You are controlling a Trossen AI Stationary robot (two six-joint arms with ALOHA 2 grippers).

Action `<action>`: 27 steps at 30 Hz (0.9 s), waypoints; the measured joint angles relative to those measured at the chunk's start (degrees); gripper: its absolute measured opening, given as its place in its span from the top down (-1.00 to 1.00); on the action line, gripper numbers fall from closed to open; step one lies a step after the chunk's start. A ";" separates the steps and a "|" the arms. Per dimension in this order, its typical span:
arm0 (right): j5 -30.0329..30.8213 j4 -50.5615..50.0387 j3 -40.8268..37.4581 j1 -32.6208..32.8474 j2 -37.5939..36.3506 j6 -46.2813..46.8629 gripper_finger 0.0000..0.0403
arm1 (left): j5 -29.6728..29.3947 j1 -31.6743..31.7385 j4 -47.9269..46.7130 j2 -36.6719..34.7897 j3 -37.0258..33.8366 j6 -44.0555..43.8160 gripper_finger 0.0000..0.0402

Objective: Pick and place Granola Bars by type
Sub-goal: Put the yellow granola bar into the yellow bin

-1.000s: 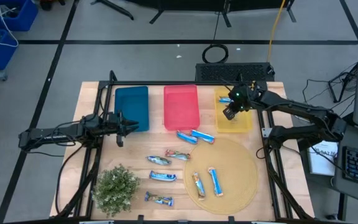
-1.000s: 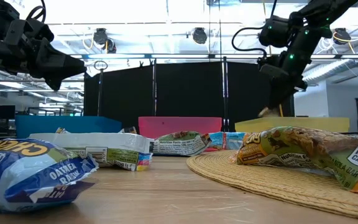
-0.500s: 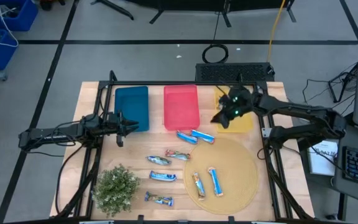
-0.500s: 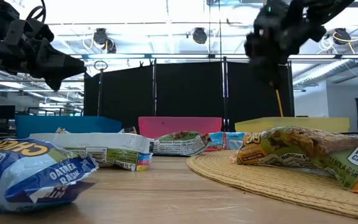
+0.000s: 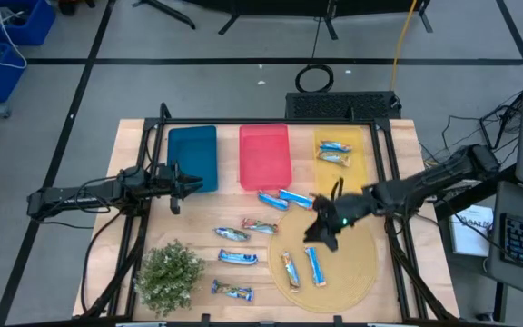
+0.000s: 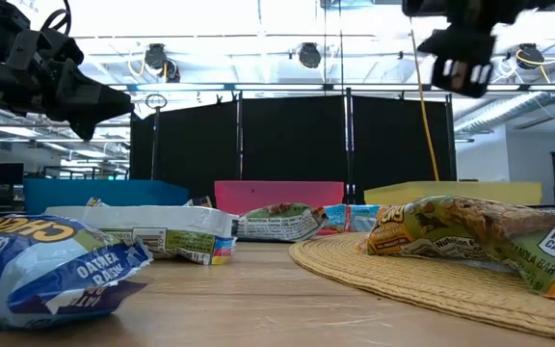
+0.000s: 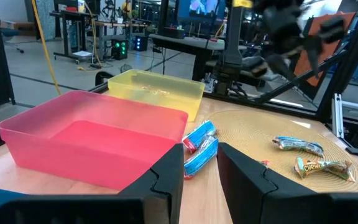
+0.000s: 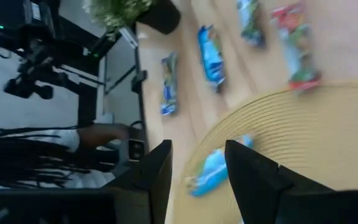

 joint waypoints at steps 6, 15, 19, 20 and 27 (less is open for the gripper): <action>4.86 0.31 0.02 7.45 6.38 10.09 0.31 | 0.00 0.00 0.00 0.00 0.00 0.00 0.48; 2.77 -8.12 3.77 10.71 16.92 16.88 0.39 | 0.00 0.01 0.00 0.00 0.00 0.01 0.48; 3.14 -10.60 4.52 10.33 18.92 16.32 0.42 | 0.00 0.01 0.00 0.00 0.00 0.00 0.48; 3.14 -10.81 4.56 10.28 19.22 16.32 0.42 | 0.00 0.00 0.00 0.00 0.00 0.00 0.48; 3.08 -15.65 4.56 9.85 20.78 17.72 0.42 | 0.02 -0.01 0.02 0.00 0.00 0.00 0.48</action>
